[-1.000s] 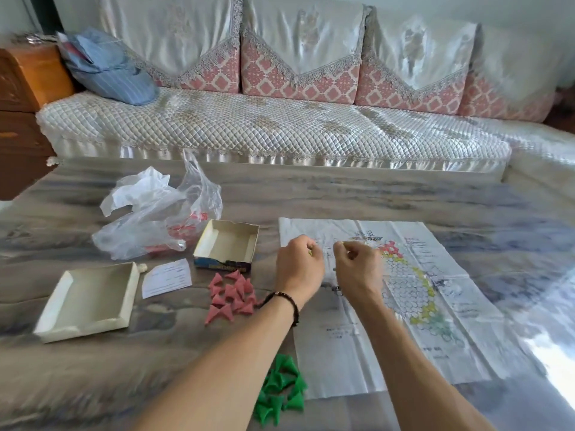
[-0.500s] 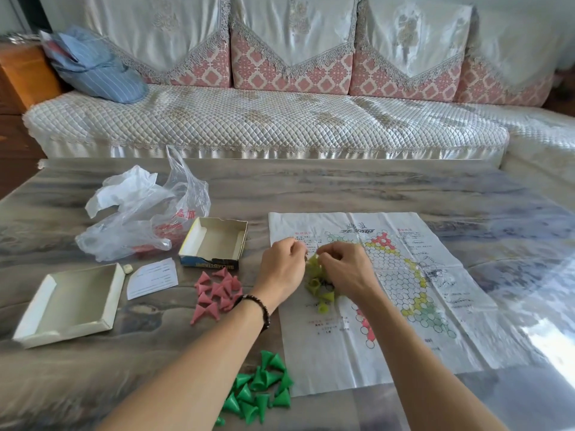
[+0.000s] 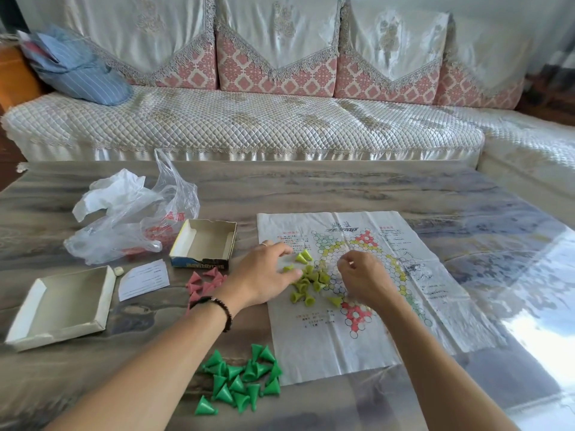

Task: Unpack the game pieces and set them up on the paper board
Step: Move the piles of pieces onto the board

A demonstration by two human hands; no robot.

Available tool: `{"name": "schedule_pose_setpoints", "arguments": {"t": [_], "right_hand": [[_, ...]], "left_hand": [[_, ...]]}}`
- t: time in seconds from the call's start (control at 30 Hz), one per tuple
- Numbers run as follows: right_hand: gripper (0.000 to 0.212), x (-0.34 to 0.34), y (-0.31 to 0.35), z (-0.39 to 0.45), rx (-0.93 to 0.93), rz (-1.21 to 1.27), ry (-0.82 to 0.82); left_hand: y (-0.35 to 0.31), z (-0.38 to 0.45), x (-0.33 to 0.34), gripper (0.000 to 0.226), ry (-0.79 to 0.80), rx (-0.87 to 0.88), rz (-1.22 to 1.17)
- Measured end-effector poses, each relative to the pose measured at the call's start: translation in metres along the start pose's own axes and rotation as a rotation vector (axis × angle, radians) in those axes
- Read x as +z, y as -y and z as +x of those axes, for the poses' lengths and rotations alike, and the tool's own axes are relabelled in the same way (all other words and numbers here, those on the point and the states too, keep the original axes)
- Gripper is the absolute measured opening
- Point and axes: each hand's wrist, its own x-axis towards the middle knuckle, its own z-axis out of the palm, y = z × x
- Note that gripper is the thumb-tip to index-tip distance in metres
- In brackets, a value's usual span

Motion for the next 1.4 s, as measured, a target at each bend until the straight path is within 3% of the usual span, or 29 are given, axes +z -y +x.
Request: {"name": "schedule_pose_setpoints", "arguments": {"t": [0.1,0.23,0.43,0.63,0.8,1.07,1.23,1.4], "right_hand": [[0.032,0.005,0.006,-0.011,0.040,0.009,0.050],[0.026,0.012,0.019,-0.015,0.141,0.400,0.174],[0.026,0.006,0.010,0.005,0.136,0.287,-0.023],[0.031,0.018,0.016,0.020,0.088,0.344,0.172],[0.034,0.017,0.021,0.037,-0.017,0.170,0.060],[0.038,0.027,0.033,0.043,-0.210,-0.010,0.172],[0.034,0.025,0.024,0.032,-0.171,0.148,0.015],[0.030,0.021,0.021,-0.005,-0.187,0.141,-0.195]], "left_hand": [[0.000,-0.003,0.005,0.086,0.155,0.024,0.098],[-0.004,-0.006,0.009,0.105,0.198,0.045,0.145],[-0.008,-0.008,0.009,0.102,0.172,0.063,0.138],[-0.005,-0.005,0.011,0.096,0.142,0.052,0.112],[-0.003,-0.003,0.006,0.083,0.097,0.057,0.092],[0.001,-0.007,0.003,0.072,0.065,0.088,0.073],[0.005,-0.017,0.001,0.073,0.061,0.097,0.086],[0.012,-0.047,-0.006,0.070,-0.054,0.153,0.075]]}}
